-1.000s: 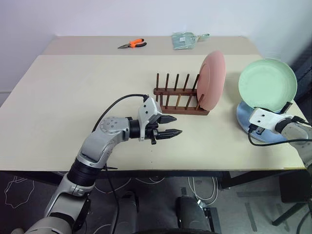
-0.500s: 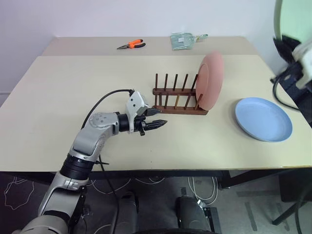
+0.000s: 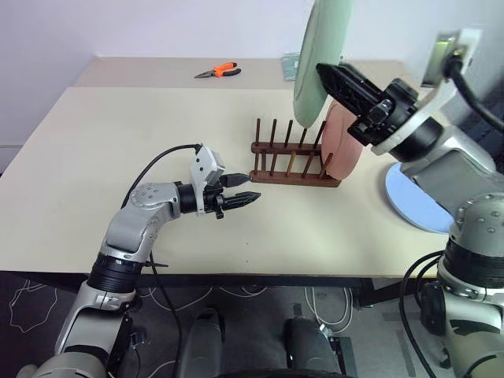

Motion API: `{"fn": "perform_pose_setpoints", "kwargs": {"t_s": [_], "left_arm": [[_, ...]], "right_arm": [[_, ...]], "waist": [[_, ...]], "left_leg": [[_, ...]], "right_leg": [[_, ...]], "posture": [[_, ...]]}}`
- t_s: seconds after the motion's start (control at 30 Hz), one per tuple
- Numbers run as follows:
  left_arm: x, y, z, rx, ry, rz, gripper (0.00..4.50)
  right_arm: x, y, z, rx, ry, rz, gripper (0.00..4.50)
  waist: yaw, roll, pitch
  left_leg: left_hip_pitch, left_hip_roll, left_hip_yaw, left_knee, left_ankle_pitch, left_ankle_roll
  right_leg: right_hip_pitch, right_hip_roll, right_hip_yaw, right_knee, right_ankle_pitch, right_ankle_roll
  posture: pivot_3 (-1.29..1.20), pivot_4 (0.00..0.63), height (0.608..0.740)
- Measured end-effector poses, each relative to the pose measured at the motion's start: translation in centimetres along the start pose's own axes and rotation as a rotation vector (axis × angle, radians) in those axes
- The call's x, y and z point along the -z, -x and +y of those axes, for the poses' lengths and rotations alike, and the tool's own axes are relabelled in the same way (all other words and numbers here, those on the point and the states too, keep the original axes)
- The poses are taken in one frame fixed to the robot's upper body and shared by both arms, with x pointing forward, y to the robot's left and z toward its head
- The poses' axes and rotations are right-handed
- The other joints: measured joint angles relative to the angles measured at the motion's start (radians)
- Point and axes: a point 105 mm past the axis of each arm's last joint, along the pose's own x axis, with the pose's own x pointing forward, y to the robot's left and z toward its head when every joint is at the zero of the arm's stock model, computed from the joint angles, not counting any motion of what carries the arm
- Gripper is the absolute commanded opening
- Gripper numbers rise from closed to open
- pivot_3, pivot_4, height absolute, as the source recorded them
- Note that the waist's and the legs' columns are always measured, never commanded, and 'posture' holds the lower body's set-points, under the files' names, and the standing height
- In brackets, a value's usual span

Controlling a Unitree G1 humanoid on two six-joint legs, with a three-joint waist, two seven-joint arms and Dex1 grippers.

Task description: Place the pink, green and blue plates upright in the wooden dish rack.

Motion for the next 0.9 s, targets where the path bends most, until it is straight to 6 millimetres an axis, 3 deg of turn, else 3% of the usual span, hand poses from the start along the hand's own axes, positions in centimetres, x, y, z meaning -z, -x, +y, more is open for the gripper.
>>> {"fn": "perform_pose_setpoints", "kwargs": {"t_s": [0.47, 0.57, 0.73, 0.9], "left_arm": [[0.8, 0.3, -0.5, 0.010, 0.019, 0.026, 2.49], [0.8, 0.2, -0.6, 0.012, 0.016, 0.027, 2.49], [0.7, 0.1, -0.8, 0.014, 0.009, 0.026, 2.49], [0.9, 0.2, -1.0, 0.007, 0.009, 0.028, 2.49]], "right_arm": [[4.0, 0.0, -4.7, 0.090, -0.174, 0.160, 0.02], [4.0, -0.3, -5.9, 0.110, -0.206, 0.170, 0.98], [4.6, -0.2, -6.7, 0.128, -0.190, 0.210, 3.42], [3.8, 0.1, -7.1, 0.145, 0.045, 0.258, 3.42]], "waist": [[-0.001, 0.000, 0.000], [-0.001, 0.000, 0.000], [0.000, 0.000, 0.000], [0.002, 0.000, 0.000]], "left_leg": [[-0.001, 0.000, 0.000, -0.001, 0.000, 0.000], [-0.001, 0.000, 0.000, -0.001, 0.000, 0.000], [-0.005, 0.000, 0.000, -0.001, 0.000, 0.000], [-0.006, 0.000, 0.000, 0.000, 0.000, 0.000]], "right_leg": [[-0.002, 0.000, 0.000, 0.000, 0.000, 0.000], [-0.002, 0.000, 0.000, 0.000, 0.000, 0.000], [-0.005, 0.000, 0.000, 0.000, 0.000, 0.001], [-0.006, 0.000, 0.000, 0.000, 0.000, 0.001]], "posture": [[0.00, 0.150, 0.740], [0.00, 0.150, 0.740], [0.00, 0.150, 0.740], [0.00, 0.150, 0.740]]}}
